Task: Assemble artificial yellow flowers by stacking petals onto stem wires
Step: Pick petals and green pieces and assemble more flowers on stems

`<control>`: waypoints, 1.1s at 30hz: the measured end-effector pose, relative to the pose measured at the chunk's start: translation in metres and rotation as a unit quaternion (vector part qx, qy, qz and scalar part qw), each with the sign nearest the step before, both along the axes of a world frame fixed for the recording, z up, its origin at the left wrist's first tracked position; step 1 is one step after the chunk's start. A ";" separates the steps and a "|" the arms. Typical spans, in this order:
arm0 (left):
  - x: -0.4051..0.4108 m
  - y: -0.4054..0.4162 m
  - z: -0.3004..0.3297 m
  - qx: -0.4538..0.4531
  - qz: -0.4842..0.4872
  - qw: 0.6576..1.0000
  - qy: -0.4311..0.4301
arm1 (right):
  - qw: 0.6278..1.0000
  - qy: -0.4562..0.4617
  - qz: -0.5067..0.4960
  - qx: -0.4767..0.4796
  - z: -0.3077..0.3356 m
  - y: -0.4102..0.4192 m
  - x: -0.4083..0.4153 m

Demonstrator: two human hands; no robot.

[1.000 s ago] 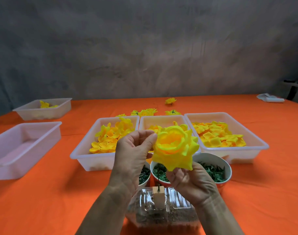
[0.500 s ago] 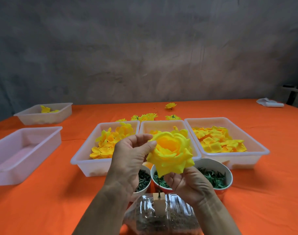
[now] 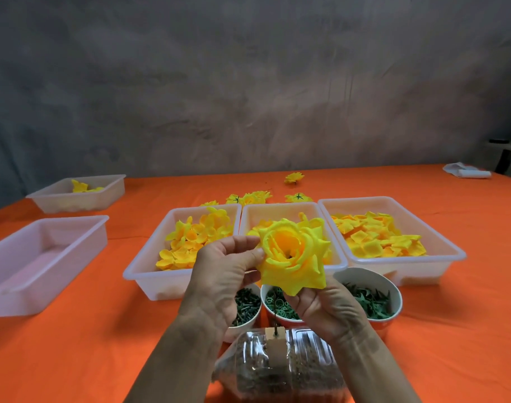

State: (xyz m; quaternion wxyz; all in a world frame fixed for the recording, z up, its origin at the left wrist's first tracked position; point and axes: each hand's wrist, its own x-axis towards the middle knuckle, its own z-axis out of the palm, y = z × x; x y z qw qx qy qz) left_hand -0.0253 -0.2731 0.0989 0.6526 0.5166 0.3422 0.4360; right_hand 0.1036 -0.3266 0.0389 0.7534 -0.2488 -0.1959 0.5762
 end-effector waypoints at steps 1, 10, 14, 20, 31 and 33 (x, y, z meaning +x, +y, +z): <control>0.001 0.000 -0.001 0.013 0.009 1.000 -0.001 | 1.000 0.001 0.003 -0.005 0.001 -0.001 -0.001; 0.004 -0.006 -0.012 0.060 0.083 0.995 0.004 | 0.997 0.073 -0.018 0.013 0.000 0.003 0.004; 0.001 -0.013 -0.011 0.107 0.046 0.992 0.041 | 0.996 0.086 -0.030 0.000 -0.004 0.004 0.008; 0.002 -0.014 -0.013 0.063 -0.002 0.996 0.067 | 0.998 0.047 -0.019 0.026 -0.011 0.005 0.007; 0.002 -0.014 -0.011 0.110 0.017 0.992 0.055 | 0.999 -0.009 -0.021 0.024 -0.016 0.000 0.009; 0.002 -0.012 -0.010 0.096 0.000 0.994 0.055 | 0.999 -0.044 -0.005 0.031 -0.016 -0.001 0.010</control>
